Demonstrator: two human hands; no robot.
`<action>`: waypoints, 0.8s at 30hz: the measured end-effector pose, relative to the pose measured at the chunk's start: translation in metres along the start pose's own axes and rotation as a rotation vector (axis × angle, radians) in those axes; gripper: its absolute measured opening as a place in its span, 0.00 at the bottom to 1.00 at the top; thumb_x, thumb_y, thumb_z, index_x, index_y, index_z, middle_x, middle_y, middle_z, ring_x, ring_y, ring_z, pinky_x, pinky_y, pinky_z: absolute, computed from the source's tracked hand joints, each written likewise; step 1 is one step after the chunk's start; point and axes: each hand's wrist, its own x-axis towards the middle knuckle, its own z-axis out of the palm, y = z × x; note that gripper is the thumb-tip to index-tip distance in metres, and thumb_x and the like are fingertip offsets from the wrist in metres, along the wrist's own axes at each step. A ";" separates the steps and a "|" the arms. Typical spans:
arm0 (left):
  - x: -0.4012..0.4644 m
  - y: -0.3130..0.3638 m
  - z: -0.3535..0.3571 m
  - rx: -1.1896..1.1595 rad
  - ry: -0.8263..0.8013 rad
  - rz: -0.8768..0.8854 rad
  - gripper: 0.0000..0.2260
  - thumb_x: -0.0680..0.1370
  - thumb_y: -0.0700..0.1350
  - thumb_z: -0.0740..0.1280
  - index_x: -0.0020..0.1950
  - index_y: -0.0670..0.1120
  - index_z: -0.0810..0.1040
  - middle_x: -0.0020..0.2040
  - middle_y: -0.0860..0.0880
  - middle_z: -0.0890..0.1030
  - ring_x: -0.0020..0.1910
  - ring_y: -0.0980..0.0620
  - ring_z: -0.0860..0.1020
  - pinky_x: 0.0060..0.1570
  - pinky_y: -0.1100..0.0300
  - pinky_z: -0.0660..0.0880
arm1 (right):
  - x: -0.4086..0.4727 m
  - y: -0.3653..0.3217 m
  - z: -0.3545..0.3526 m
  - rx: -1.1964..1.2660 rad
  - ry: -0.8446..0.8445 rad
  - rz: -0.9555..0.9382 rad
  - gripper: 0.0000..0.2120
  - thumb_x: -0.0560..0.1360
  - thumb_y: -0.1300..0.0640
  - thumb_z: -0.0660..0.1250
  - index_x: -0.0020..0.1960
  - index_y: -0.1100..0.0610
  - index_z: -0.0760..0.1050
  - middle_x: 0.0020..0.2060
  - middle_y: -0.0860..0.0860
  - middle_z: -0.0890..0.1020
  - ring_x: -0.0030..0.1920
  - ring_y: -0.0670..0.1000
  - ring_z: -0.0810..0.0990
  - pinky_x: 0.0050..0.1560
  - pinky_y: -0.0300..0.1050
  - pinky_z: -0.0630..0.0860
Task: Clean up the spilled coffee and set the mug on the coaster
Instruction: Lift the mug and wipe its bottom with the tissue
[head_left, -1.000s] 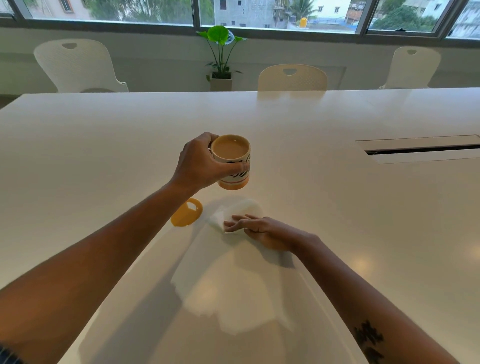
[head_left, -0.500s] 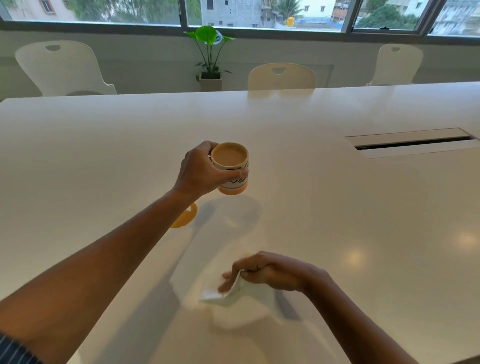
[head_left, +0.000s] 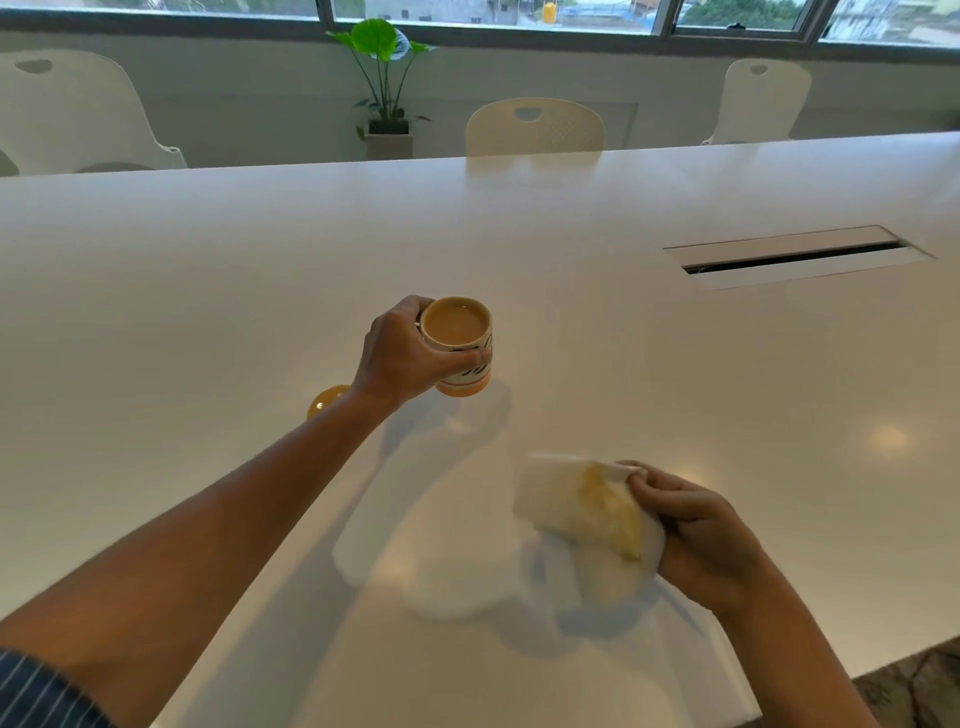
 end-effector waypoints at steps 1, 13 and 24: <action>0.000 -0.001 0.002 0.000 -0.001 -0.004 0.40 0.56 0.71 0.79 0.61 0.52 0.79 0.52 0.56 0.84 0.51 0.53 0.83 0.51 0.49 0.83 | -0.002 0.000 -0.003 0.046 0.061 -0.022 0.19 0.80 0.59 0.69 0.69 0.65 0.80 0.59 0.62 0.84 0.56 0.60 0.85 0.57 0.55 0.85; -0.003 -0.011 0.019 0.012 -0.030 -0.020 0.38 0.59 0.66 0.83 0.63 0.48 0.78 0.55 0.53 0.84 0.52 0.51 0.83 0.52 0.47 0.83 | -0.022 0.007 -0.007 0.353 0.298 -0.128 0.21 0.80 0.61 0.64 0.72 0.63 0.78 0.70 0.63 0.81 0.71 0.62 0.80 0.67 0.59 0.79; -0.006 -0.011 0.024 0.030 -0.056 -0.059 0.41 0.55 0.72 0.79 0.60 0.51 0.79 0.52 0.56 0.83 0.51 0.53 0.82 0.52 0.50 0.83 | -0.027 0.003 0.006 0.333 0.345 -0.128 0.19 0.80 0.60 0.65 0.69 0.63 0.81 0.69 0.62 0.82 0.66 0.61 0.84 0.68 0.61 0.79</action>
